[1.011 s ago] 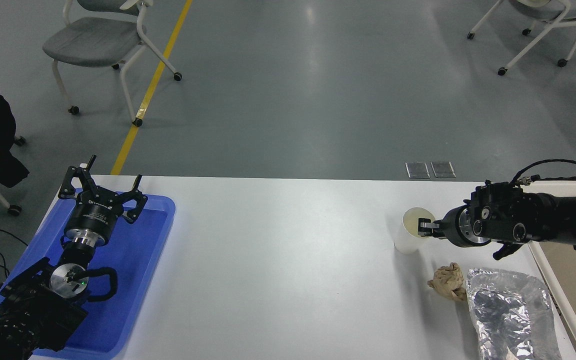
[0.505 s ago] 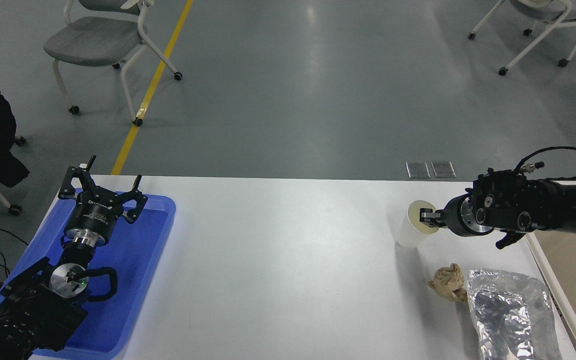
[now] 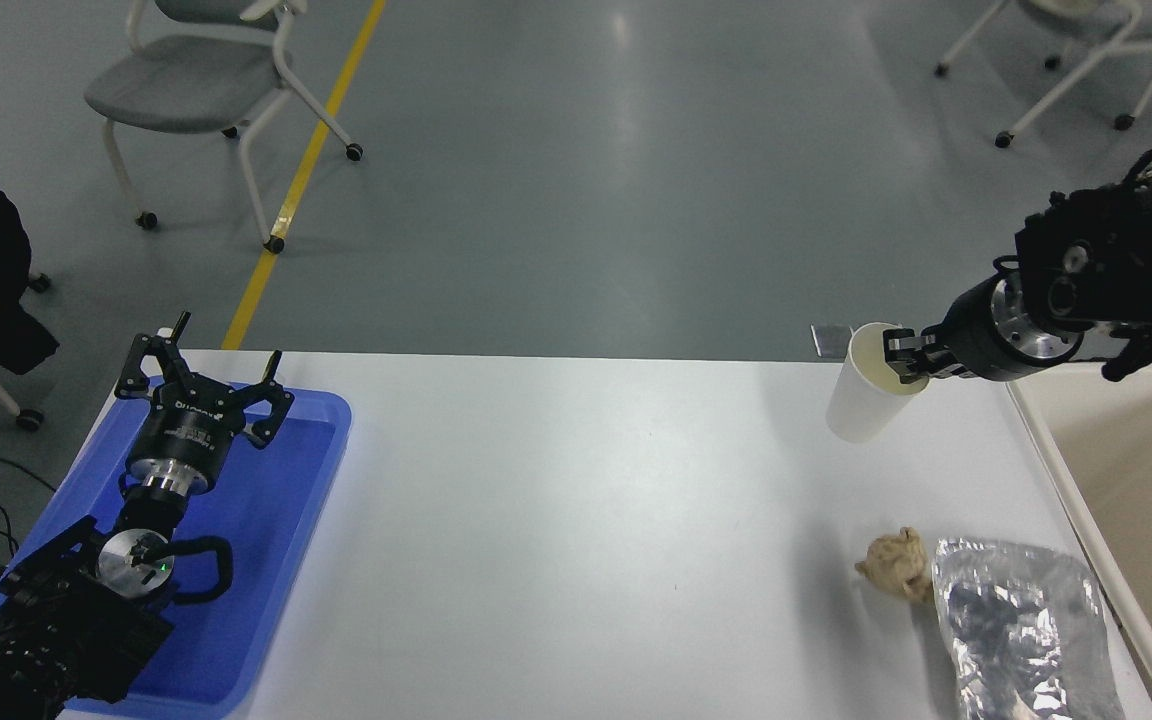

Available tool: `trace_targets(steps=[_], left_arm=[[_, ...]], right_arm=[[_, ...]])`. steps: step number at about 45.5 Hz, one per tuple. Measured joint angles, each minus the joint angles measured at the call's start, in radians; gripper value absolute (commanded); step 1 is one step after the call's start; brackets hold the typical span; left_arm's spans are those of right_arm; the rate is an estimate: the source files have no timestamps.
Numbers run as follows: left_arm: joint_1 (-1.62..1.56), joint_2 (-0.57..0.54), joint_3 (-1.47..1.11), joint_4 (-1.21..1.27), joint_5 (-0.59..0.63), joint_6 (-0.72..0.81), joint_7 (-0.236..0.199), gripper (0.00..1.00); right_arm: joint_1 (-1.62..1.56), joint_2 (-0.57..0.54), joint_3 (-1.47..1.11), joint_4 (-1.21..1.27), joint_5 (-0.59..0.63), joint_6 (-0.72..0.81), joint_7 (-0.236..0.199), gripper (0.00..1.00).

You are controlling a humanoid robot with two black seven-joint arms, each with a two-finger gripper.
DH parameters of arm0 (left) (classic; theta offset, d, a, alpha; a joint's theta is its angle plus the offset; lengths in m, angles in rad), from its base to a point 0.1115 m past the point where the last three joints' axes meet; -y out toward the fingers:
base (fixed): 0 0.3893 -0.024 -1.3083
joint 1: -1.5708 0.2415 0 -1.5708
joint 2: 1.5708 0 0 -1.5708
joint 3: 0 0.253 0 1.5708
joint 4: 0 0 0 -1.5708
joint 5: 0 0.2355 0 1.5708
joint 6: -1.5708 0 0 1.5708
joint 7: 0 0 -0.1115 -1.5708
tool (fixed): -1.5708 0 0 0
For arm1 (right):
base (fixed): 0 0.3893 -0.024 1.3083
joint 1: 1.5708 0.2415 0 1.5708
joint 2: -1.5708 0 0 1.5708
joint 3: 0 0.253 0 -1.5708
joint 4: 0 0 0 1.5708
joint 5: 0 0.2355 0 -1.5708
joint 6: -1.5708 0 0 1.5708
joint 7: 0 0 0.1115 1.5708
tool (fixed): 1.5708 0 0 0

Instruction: Pick up paper cup place in dustbin

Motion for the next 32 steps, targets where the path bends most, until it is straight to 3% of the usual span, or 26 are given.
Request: trace_targets(steps=[21,32], left_arm=[[0.002,0.002,0.000,0.000,0.000,0.000,0.000,1.00],[0.002,0.002,0.000,0.001,0.000,0.000,0.000,1.00]], right_arm=[[0.190,-0.013,-0.134,0.052,0.010,0.120,-0.006,0.00],[0.198,-0.145,-0.225,-0.014,-0.183,0.149,-0.001,0.00]])
